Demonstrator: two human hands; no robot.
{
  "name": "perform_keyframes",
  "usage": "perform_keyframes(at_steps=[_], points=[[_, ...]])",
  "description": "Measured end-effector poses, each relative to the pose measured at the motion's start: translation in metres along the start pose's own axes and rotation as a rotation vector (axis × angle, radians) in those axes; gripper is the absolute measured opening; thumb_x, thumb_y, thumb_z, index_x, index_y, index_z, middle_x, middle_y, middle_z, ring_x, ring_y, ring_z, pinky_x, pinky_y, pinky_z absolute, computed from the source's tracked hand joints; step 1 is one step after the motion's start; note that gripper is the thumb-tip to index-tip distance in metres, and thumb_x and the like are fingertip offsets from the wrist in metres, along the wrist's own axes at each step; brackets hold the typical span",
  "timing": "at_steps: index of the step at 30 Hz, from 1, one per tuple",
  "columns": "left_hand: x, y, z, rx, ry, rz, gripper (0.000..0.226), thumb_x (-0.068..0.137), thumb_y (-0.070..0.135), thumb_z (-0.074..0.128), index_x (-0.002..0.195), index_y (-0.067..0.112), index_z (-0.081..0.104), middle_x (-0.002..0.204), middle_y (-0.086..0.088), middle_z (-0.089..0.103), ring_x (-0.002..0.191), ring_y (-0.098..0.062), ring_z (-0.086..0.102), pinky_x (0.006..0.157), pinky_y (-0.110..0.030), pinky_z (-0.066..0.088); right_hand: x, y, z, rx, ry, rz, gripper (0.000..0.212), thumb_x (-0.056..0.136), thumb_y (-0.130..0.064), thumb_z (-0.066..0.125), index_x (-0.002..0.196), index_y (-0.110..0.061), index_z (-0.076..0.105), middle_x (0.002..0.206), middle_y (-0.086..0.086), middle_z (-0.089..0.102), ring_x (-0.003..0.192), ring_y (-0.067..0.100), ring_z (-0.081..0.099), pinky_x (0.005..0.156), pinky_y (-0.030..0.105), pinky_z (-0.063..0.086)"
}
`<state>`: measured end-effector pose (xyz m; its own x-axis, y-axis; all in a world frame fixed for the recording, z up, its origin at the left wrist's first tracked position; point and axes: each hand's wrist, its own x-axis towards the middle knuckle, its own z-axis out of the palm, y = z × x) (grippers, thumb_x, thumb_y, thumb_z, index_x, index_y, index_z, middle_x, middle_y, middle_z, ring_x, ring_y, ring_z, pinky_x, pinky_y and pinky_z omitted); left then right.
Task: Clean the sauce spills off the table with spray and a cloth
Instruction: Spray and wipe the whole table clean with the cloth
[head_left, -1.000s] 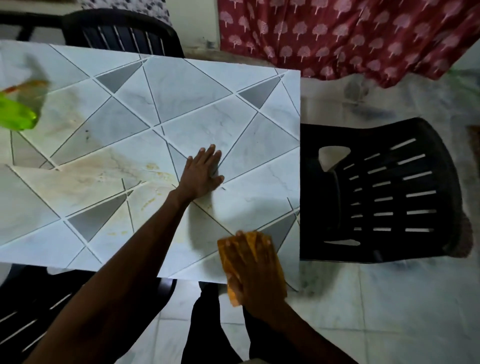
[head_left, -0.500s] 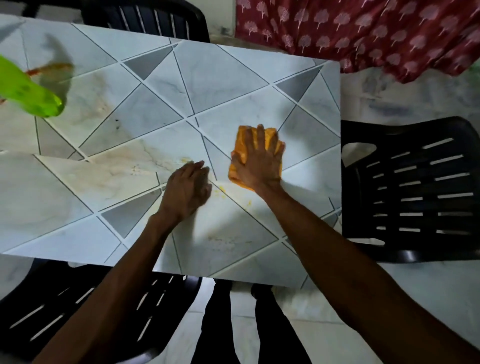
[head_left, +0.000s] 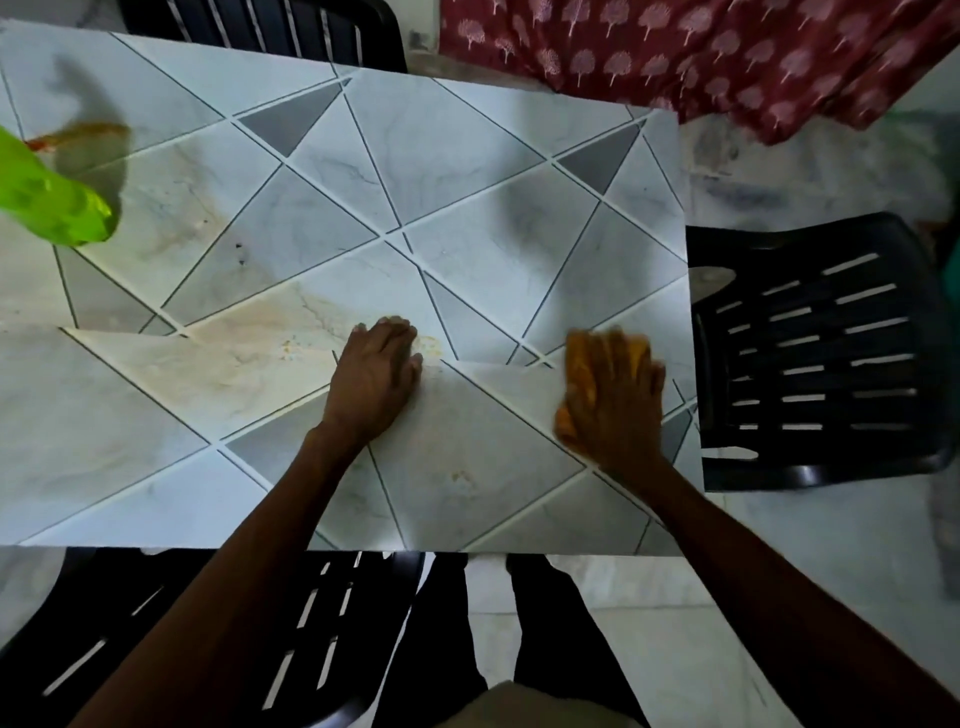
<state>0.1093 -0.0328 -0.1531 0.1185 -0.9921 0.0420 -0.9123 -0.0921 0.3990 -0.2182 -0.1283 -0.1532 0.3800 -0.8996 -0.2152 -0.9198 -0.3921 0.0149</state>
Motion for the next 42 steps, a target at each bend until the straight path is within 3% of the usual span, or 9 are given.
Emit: perform_keyframes(at_steps=[3,7,14,18,22,27,32,38,42], points=[[-0.001,-0.003,0.003,-0.01,0.009,0.021,0.039,0.097,0.023,0.045,0.128,0.004,0.058,0.132,-0.015,0.056,0.128,-0.032,0.048,0.106,-0.047,0.035,0.064,-0.059,-0.023,0.048,0.054,0.18,0.078,0.086,-0.054,0.044,0.154,-0.018,0.032,0.16,0.016,0.032,0.141,0.048,0.033,0.112,0.063,0.029],[-0.002,-0.003,0.002,-0.081,-0.016,-0.057,0.043,0.098,0.023,0.04,0.135,0.005,0.054,0.14,-0.014,0.052,0.134,-0.032,0.042,0.11,-0.048,0.03,0.04,-0.124,-0.022,0.051,0.087,-0.036,0.079,0.092,-0.055,0.039,0.161,-0.02,0.022,0.168,0.015,0.019,0.148,0.049,0.024,0.119,0.064,0.018],[-0.004,0.01,0.0,-0.005,-0.062,-0.038,0.048,0.101,0.03,0.041,0.136,0.0,0.05,0.139,-0.021,0.051,0.132,-0.039,0.042,0.108,-0.05,0.031,-0.104,-0.051,0.02,0.068,0.006,-0.307,0.076,0.094,-0.053,0.045,0.161,-0.025,0.024,0.169,0.008,0.017,0.153,0.041,0.02,0.118,0.063,0.021],[-0.01,0.017,0.002,-0.02,-0.09,-0.111,0.052,0.1,0.034,0.044,0.14,0.001,0.046,0.145,-0.02,0.046,0.139,-0.04,0.036,0.112,-0.052,0.029,-0.104,0.036,0.017,0.05,-0.071,-0.076,0.073,0.097,-0.057,0.028,0.162,-0.025,0.017,0.171,0.008,0.011,0.152,0.045,0.021,0.121,0.063,0.015],[-0.011,0.009,0.001,0.073,-0.14,-0.078,0.054,0.102,0.041,0.037,0.141,0.005,0.042,0.145,-0.019,0.044,0.138,-0.038,0.035,0.111,-0.053,0.031,-0.058,0.003,0.003,0.115,0.004,0.286,0.079,0.096,-0.058,0.029,0.162,-0.016,0.019,0.168,0.016,0.018,0.145,0.055,0.024,0.118,0.067,0.019],[-0.008,0.012,-0.002,0.097,-0.173,-0.077,0.056,0.101,0.042,0.035,0.141,0.003,0.041,0.145,-0.02,0.043,0.136,-0.039,0.035,0.108,-0.053,0.033,-0.073,-0.114,0.001,0.109,0.049,-0.117,0.076,0.096,-0.05,0.031,0.162,-0.018,0.01,0.168,0.019,0.012,0.151,0.053,0.011,0.118,0.068,0.01],[-0.015,0.023,-0.007,0.095,-0.114,-0.025,0.055,0.103,0.043,0.031,0.132,-0.001,0.048,0.137,-0.023,0.051,0.127,-0.039,0.046,0.095,-0.05,0.042,-0.136,-0.077,0.028,0.149,0.014,-0.286,0.075,0.095,-0.049,0.046,0.162,-0.026,0.021,0.169,0.008,0.016,0.155,0.041,0.013,0.119,0.062,0.021],[-0.048,0.041,-0.008,0.043,-0.032,-0.021,0.052,0.1,0.039,0.04,0.128,-0.003,0.055,0.134,-0.024,0.055,0.119,-0.04,0.054,0.097,-0.047,0.045,-0.143,0.045,0.028,0.118,-0.08,-0.049,0.071,0.101,-0.059,0.017,0.163,-0.027,0.014,0.171,0.008,0.012,0.152,0.042,0.022,0.121,0.061,0.016],[-0.072,0.039,-0.005,0.04,-0.029,-0.076,0.05,0.102,0.042,0.038,0.127,0.002,0.056,0.135,-0.018,0.056,0.124,-0.035,0.053,0.099,-0.046,0.045,-0.061,0.0,0.007,0.125,-0.012,0.186,0.08,0.094,-0.061,0.028,0.162,-0.02,0.017,0.168,0.014,0.017,0.147,0.052,0.022,0.117,0.067,0.019]])
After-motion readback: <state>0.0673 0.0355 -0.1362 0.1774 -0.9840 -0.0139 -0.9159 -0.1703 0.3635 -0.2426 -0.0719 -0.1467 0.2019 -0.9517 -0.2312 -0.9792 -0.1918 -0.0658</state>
